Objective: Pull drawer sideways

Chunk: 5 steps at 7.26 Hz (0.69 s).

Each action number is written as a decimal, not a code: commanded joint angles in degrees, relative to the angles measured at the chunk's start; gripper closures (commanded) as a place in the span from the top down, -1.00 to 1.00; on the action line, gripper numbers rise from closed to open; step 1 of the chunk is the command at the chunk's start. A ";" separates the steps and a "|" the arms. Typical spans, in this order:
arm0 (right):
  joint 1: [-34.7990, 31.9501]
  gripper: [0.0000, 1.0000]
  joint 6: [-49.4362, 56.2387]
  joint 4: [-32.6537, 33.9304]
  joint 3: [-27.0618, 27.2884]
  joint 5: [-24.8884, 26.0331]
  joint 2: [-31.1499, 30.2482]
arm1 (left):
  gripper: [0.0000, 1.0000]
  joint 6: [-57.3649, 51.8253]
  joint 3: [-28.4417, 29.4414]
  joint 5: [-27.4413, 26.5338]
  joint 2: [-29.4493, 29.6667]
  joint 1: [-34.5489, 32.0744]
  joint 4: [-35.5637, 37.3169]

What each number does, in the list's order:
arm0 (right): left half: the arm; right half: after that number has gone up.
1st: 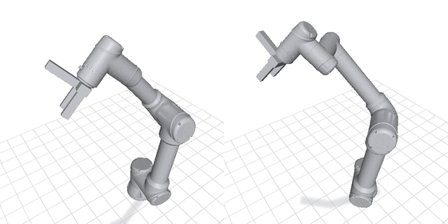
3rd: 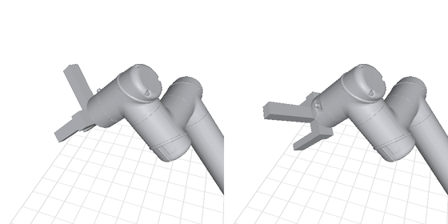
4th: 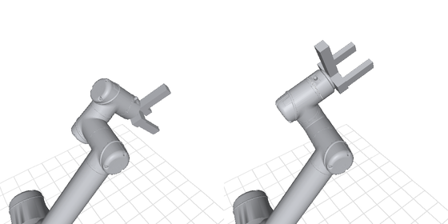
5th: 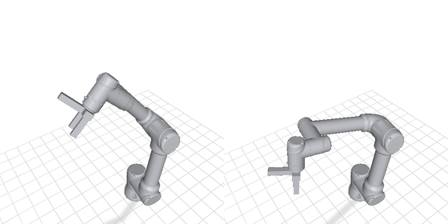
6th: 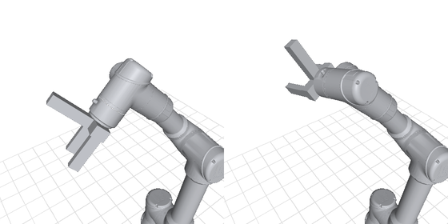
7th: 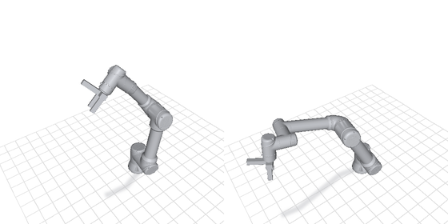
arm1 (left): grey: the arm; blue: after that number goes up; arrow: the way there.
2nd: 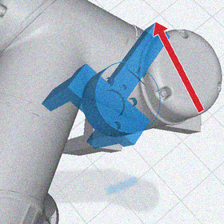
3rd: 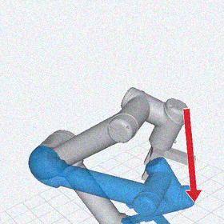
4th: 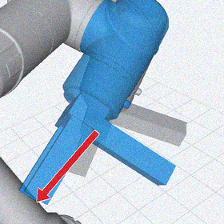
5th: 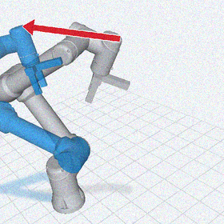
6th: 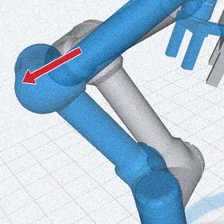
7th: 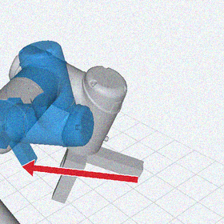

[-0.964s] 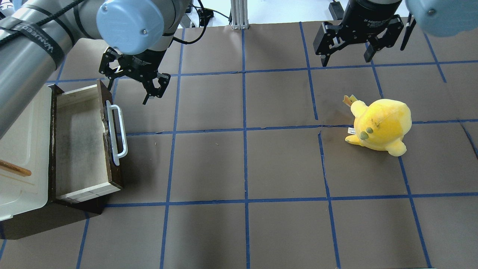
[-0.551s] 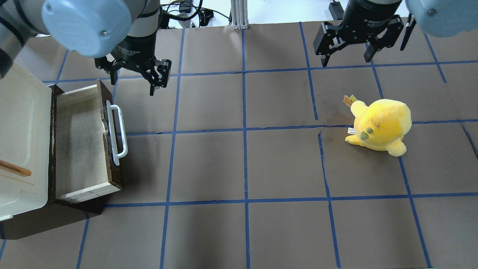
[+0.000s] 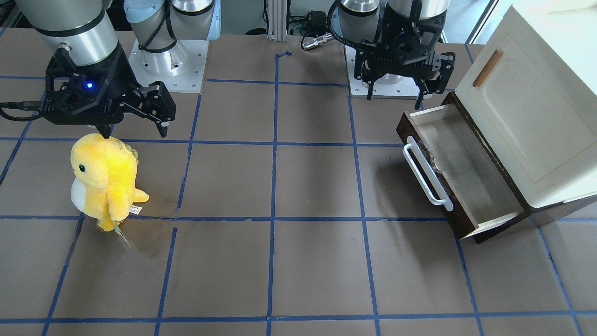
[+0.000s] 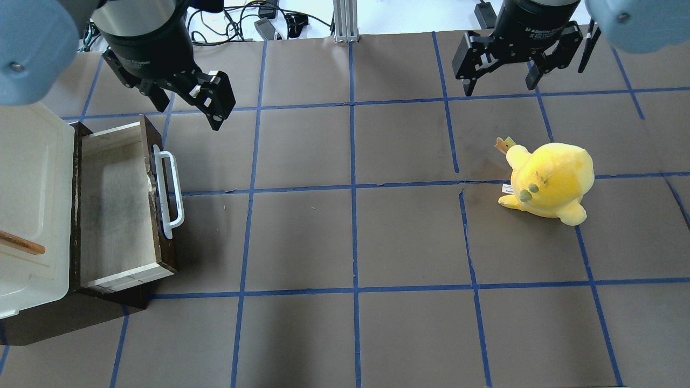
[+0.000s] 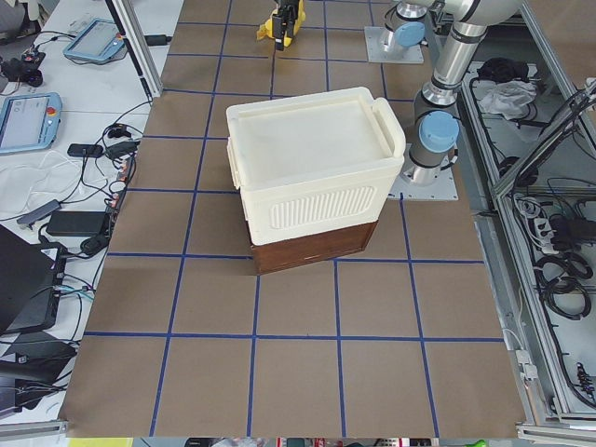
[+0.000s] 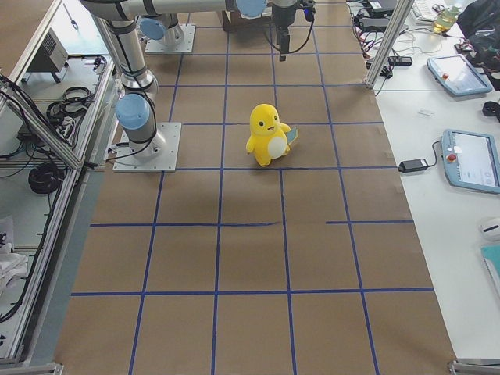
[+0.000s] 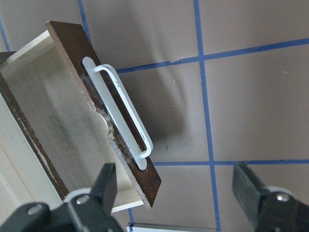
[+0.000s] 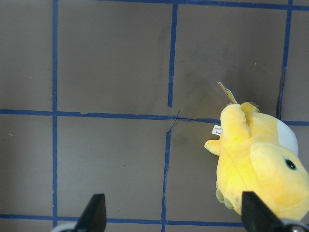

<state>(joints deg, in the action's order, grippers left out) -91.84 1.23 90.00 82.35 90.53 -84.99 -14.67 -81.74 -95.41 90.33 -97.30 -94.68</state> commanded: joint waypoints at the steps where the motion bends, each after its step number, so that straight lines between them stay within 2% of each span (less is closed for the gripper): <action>1: 0.00 1.00 0.00 0.00 0.00 0.00 0.00 | 0.71 -4.14 -3.49 4.27 0.45 2.46 6.74; 2: 0.00 1.00 0.00 0.00 0.00 0.00 0.00 | 0.71 -2.75 -5.34 5.14 0.38 2.56 10.79; 4: 0.00 1.00 0.00 0.00 0.00 0.00 0.00 | 0.72 5.50 -5.01 5.06 -0.06 4.04 10.57; 5: 0.00 1.00 0.09 0.00 0.00 0.00 0.00 | 0.74 5.96 -5.01 4.97 -0.06 4.75 10.13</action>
<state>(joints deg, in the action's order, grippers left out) -91.85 1.25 90.00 82.35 90.53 -84.99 -10.68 -86.73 -90.42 90.33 -93.51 -84.37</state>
